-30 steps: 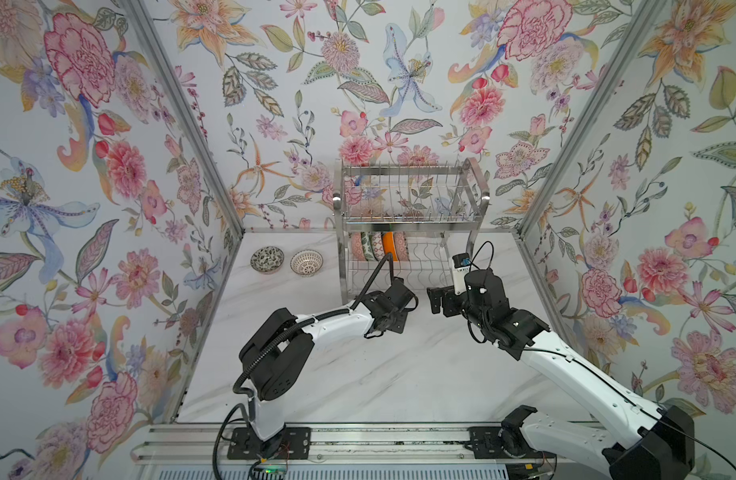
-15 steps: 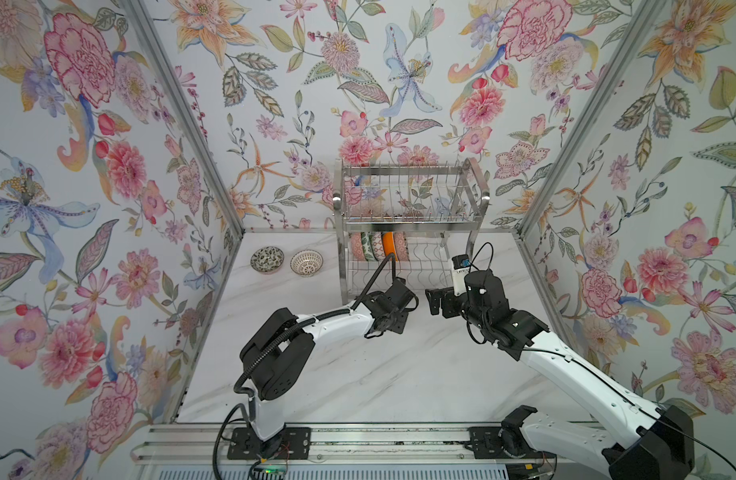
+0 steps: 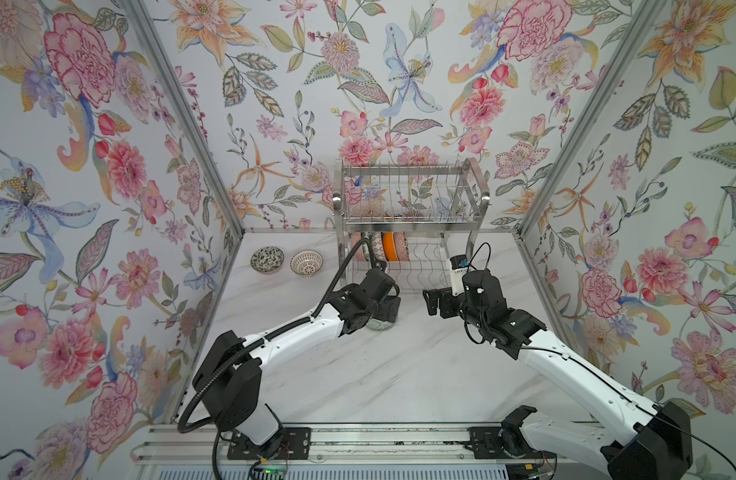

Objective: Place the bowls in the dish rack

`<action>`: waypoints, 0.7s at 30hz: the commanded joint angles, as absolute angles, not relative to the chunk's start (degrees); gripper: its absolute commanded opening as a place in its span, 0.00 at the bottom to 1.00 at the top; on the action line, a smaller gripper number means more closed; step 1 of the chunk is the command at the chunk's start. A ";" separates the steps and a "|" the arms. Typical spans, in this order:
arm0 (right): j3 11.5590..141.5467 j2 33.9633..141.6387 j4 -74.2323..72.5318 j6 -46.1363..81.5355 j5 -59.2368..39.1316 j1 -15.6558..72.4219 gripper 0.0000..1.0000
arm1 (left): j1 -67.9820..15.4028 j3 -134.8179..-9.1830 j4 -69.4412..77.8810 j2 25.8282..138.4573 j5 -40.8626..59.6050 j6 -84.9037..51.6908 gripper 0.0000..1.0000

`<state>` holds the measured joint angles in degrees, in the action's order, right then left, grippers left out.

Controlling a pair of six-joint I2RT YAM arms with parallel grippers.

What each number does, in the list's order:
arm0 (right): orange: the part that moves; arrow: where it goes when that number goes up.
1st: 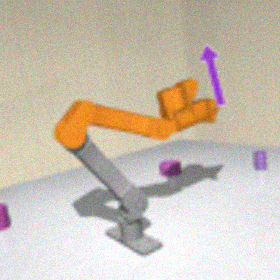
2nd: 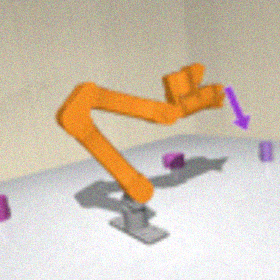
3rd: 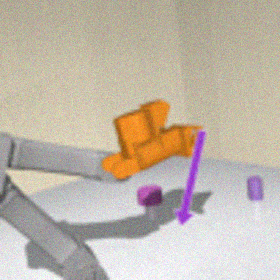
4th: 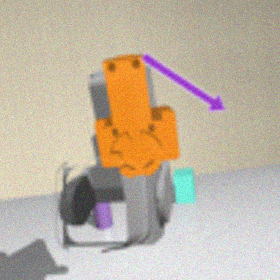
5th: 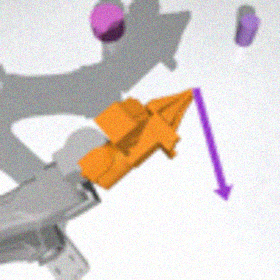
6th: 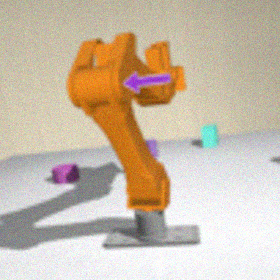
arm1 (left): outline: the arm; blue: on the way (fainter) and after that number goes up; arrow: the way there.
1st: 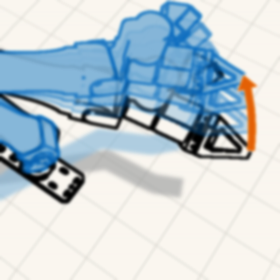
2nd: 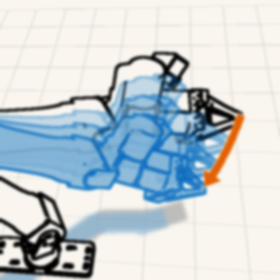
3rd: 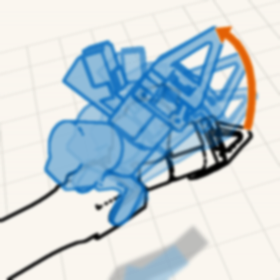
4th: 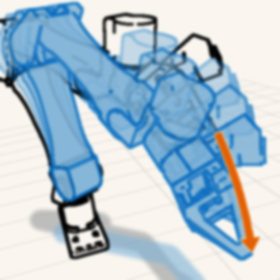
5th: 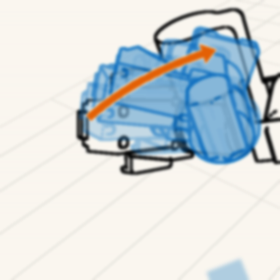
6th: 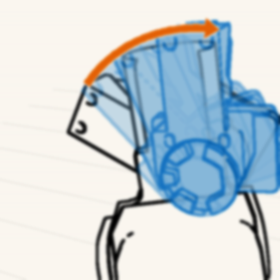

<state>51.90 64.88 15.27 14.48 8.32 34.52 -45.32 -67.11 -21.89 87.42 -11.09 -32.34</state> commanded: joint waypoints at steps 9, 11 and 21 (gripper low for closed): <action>56.95 75.55 13.01 18.60 9.98 44.77 0.99 | -28.15 -50.45 -17.49 67.55 -2.51 -35.25 0.99; 58.15 78.55 13.22 20.07 10.15 46.17 0.99 | -24.61 -46.85 -14.65 64.78 2.49 -37.65 0.99; 68.30 94.00 17.56 23.33 12.25 53.48 0.99 | -16.46 -32.81 -1.23 62.45 19.76 -46.11 0.99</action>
